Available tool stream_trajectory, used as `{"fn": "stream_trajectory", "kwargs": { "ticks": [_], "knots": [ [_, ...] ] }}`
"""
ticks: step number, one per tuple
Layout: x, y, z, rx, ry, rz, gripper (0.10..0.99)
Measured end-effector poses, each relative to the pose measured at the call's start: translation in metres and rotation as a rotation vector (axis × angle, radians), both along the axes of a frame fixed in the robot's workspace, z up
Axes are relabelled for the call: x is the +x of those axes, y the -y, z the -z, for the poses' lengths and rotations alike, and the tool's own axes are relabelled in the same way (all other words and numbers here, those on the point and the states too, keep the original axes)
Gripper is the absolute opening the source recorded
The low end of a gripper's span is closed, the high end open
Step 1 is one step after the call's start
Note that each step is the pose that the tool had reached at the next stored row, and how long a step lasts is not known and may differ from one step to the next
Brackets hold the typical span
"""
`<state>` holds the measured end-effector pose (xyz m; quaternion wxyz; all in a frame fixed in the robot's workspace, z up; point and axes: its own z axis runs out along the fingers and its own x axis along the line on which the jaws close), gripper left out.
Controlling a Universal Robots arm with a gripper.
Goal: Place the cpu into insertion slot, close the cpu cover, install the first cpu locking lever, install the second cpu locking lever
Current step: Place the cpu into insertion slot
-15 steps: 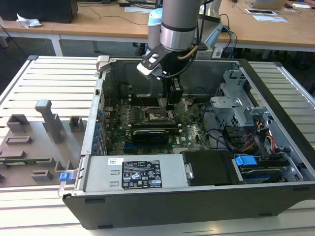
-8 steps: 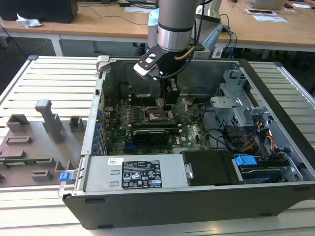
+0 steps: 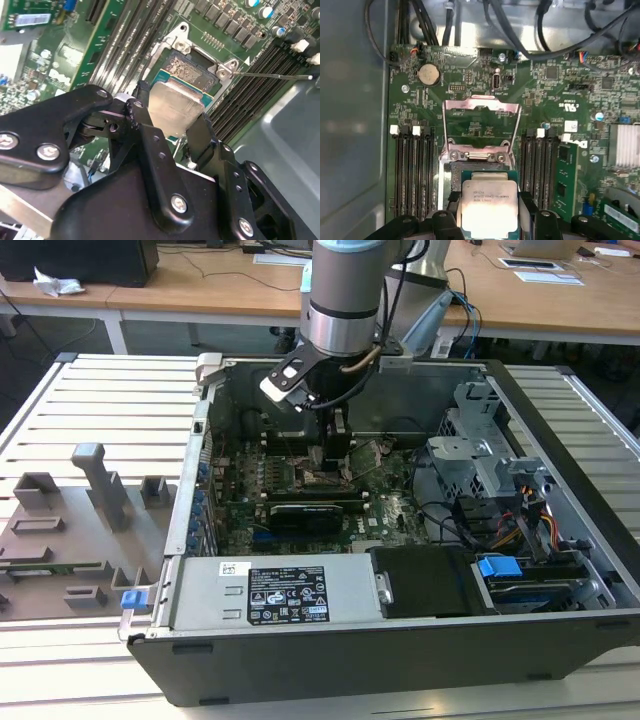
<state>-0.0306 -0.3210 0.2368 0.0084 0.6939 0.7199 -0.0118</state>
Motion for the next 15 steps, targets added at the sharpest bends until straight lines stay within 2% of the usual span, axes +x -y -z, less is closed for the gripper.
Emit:
{"fn": "stream_trajectory", "kwargs": {
  "ticks": [3,4,5,6,15],
  "knots": [
    [-0.0002,-0.0035,0.007,0.0,0.0002,0.002,0.541],
    [-0.0017,-0.0036,0.0113,0.0,-0.0001,0.002,0.541],
    [-0.0037,-0.0035,0.0201,0.0,0.0,0.011,0.541],
    [-0.0037,-0.0036,0.0231,0.0,0.0,0.015,0.541],
    [-0.0041,-0.0068,0.0314,0.0,0.0,0.014,0.541]
  ]
}}
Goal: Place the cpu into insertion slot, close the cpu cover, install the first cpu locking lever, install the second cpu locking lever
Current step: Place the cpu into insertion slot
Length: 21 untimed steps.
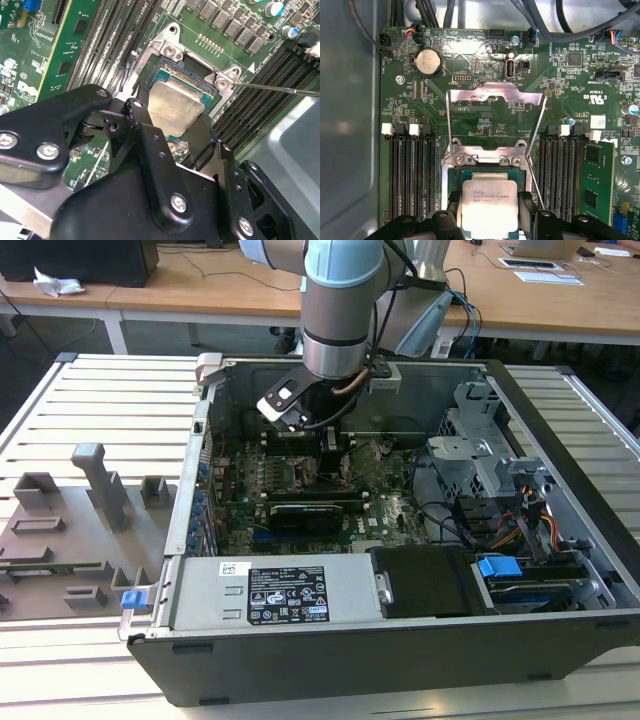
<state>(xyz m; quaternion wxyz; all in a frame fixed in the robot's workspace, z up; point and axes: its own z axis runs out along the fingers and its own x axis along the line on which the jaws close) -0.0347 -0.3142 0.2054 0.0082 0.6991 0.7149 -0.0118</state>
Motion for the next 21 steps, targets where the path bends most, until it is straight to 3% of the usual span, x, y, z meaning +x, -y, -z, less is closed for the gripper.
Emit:
{"fn": "stream_trajectory", "kwargs": {
  "ticks": [8,10,21],
  "knots": [
    [-0.001,-0.0004,0.0022,0.0,0.0,0.0,0.541],
    [-0.001,-0.0004,0.0023,0.0,0.0,0.0,0.616],
    [-0.0051,-0.004,0.0028,0.0,-0.0002,0.0,0.616]
  ]
}}
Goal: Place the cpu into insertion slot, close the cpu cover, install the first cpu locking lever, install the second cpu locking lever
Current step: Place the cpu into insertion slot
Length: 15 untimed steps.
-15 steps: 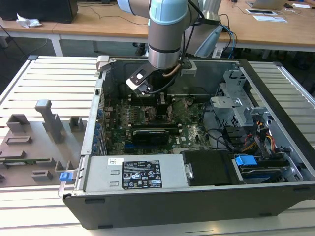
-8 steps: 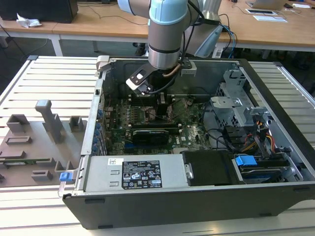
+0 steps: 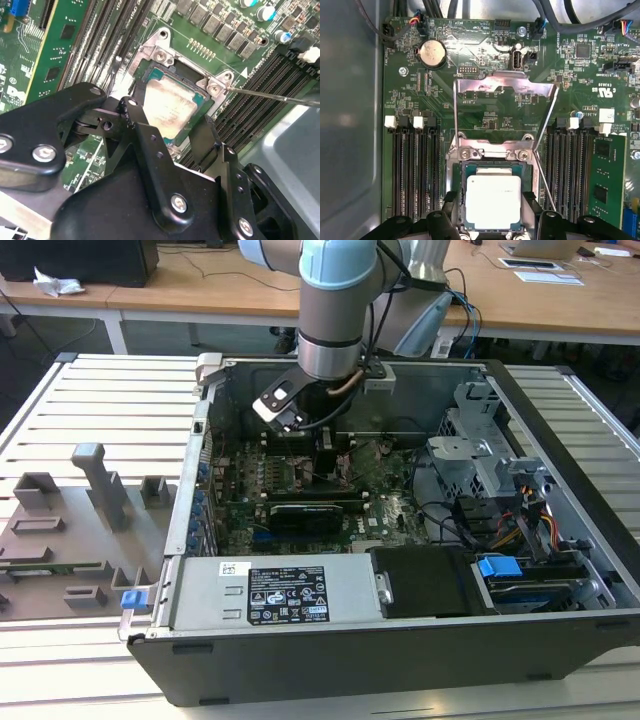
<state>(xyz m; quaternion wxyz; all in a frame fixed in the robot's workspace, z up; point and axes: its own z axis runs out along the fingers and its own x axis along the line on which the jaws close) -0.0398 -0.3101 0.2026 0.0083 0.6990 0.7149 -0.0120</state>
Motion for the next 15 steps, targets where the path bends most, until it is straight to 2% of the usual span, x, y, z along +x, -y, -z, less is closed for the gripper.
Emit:
{"fn": "stream_trajectory", "kwargs": {
  "ticks": [1,2,4,5,7,8,9,10,11,12,15],
  "knots": [
    [0.0,0.0,-0.0036,0.0,0.0001,0.0,0.616],
    [0.0,0.0,-0.0102,0.0,0.0001,0.0,0.616],
    [0.0,-0.0001,-0.0146,0.0,0.0002,0.0,0.616],
    [0.0,-0.0001,-0.0151,0.0,0.0003,0.0,0.537],
    [0.0,0.0011,-0.0153,0.0,0.0002,0.0,0.537],
    [0.0,0.002,-0.0154,0.0,0.0002,0.0,0.475],
    [0.0,0.0026,-0.0154,0.0,0.0003,0.0,0.475],
    [0.0,0.0027,-0.0167,0.0,0.0,0.0,0.294],
    [0.0,0.0028,-0.0192,0.0,0.0001,0.0,0.294],
    [0.0,0.0028,-0.0216,0.0,0.0002,0.0,0.227],
    [0.0,0.0028,-0.0281,0.0,0.0002,0.0,0.227]
  ]
}}
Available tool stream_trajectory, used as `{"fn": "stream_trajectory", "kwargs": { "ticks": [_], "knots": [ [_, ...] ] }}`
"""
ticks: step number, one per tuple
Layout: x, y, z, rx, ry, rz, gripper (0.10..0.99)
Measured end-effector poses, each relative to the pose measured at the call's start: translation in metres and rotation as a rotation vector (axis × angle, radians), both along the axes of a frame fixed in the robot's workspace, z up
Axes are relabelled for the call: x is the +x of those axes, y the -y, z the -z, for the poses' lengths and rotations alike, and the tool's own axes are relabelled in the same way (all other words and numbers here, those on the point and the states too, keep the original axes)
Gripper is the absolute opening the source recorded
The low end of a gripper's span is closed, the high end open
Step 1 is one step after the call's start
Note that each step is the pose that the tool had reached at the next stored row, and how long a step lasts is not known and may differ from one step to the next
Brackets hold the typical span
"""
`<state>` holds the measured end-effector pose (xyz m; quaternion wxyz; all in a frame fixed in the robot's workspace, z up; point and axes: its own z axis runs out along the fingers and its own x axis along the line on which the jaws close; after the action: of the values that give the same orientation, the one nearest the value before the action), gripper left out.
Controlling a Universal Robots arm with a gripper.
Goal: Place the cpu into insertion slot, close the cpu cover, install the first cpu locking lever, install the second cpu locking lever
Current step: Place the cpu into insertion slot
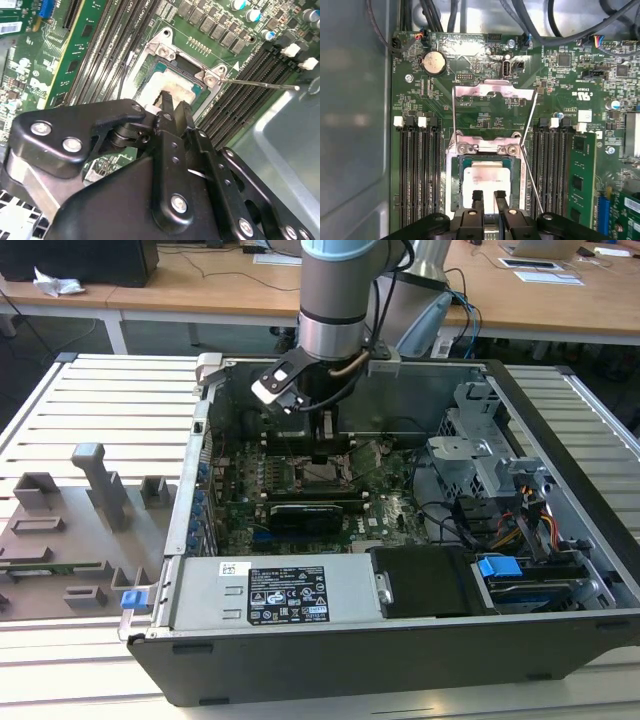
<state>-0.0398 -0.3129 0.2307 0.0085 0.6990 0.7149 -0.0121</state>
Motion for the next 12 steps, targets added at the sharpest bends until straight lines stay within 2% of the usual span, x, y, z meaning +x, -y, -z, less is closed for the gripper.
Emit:
{"fn": "stream_trajectory", "kwargs": {
  "ticks": [5,12],
  "knots": [
    [0.0,0.0,-0.0079,0.0,0.0,0.0,0.227],
    [0.0,0.0,-0.0244,-0.001,0.0,0.0,0.227]
  ]
}}
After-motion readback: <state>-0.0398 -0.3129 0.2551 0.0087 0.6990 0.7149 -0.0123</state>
